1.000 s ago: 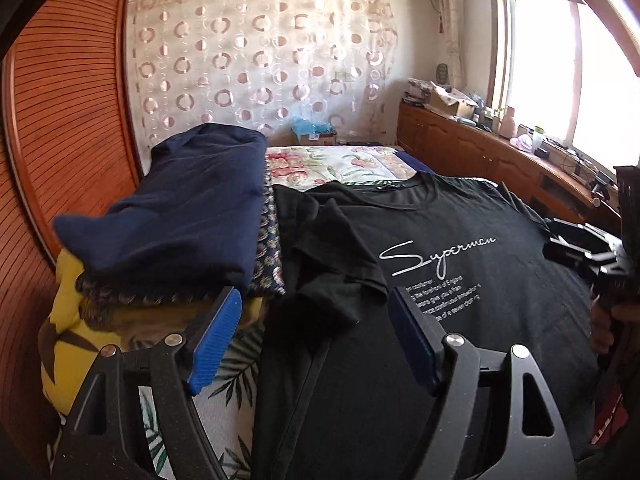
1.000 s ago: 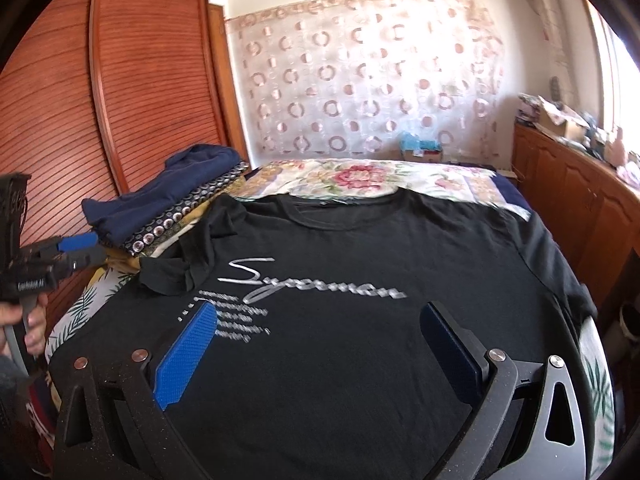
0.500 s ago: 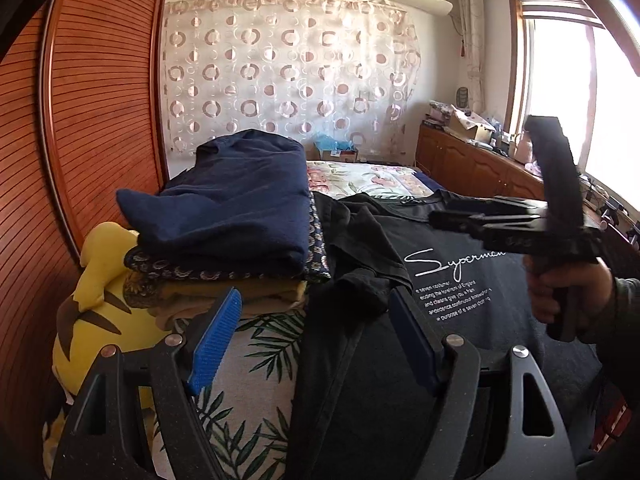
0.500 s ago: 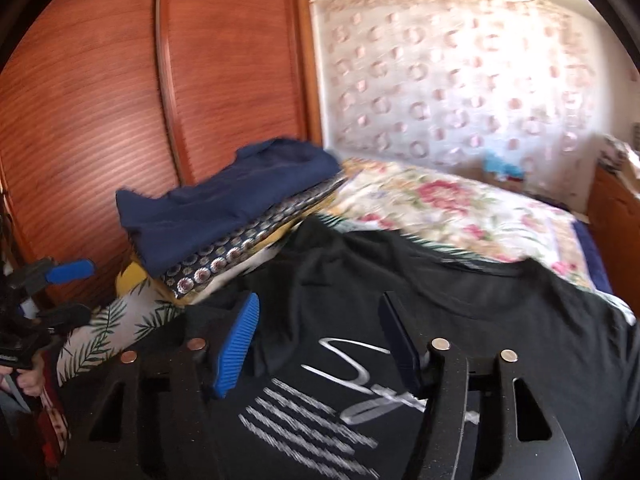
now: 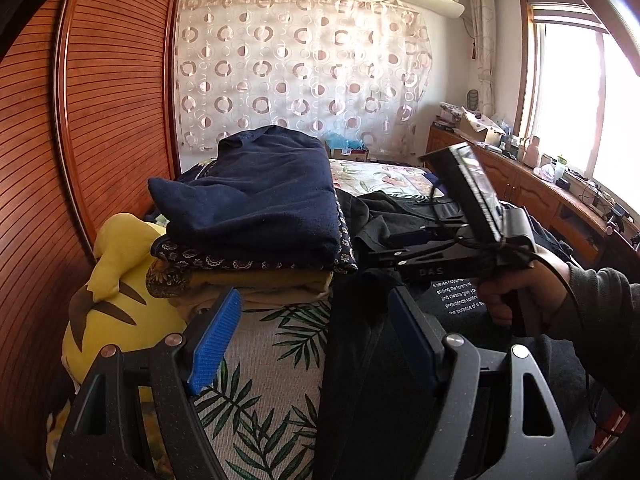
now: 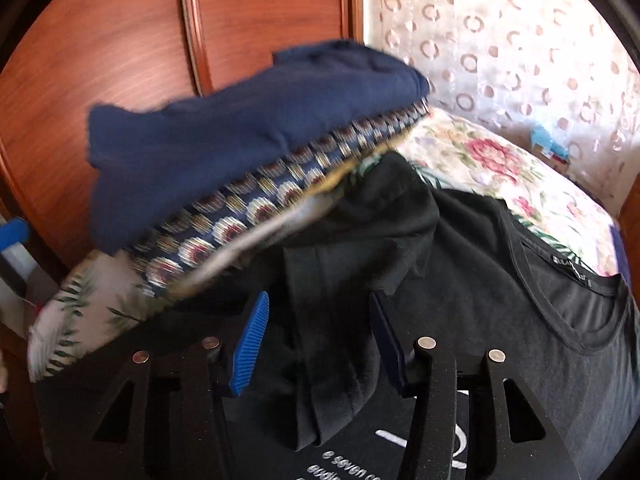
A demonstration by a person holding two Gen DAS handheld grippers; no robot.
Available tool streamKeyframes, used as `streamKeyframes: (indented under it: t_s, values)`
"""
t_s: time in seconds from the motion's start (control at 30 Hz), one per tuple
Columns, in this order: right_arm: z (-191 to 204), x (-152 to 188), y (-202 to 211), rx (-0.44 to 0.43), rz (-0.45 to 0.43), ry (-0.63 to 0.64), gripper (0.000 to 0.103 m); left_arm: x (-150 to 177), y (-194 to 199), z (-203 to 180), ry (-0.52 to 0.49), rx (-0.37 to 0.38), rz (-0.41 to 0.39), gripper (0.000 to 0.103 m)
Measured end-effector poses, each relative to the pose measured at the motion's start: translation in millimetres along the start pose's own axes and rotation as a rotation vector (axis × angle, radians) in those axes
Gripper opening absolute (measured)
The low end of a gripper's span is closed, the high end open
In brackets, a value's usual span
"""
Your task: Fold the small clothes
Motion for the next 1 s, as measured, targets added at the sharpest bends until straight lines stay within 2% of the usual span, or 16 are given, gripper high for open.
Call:
streamKeyframes:
  t_s: [0.07,0.13,0.23,0.43,0.7,0.87,0.97,1.0]
  values:
    - [-2.1,-2.5,-7.5,0.034,0.020,0.002,0.041,0.6,-0.2,0.3,0.001,0.000,0.003,0.077]
    - [-4.7,-4.4,-14.3,0.066,0.021,0.018,0.017,1.1,-0.4,-1.9,0.000,0.004,0.006,0.077]
    - [-9.6,-1.2,-10.7,0.035,0.013,-0.020,0.011,1.0,-1.2,-3.6,-0.007,0.007,0.008,0.077]
    - [-40.9,4.1,14.3,0.005,-0.050,-0.159,0.011,-0.9,-2.9,-9.9,-0.015,0.013,0.013,0.077]
    - [-90.1,17.4,29.3,0.177,-0.104,-0.245,0.011,-2.3,-11.1,-21.8,-0.036,0.031,0.030,0.077]
    - [-105.0,31.1,37.3,0.261,-0.118,-0.239,0.029,-2.9,-19.3,-31.7,-0.053,0.045,0.052,0.077]
    - [-104.0,47.2,49.3,0.262,-0.122,-0.232,0.043,-2.6,-25.9,-38.6,-0.060,0.057,0.071,0.077]
    - [-106.4,55.8,53.0,0.264,-0.118,-0.232,0.044,-2.9,-27.6,-41.8,-0.059,0.062,0.077,0.077]
Point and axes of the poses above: each gripper's, at about its wrist camera, not at the fingertips, and y roughly against the way its jaws point, z to its left, x to its underside, the point moved 4 cm from there along -y, roughly the way its jaws point, and after that the axes turned 5 degrees about -y, right-handed, at the moved point
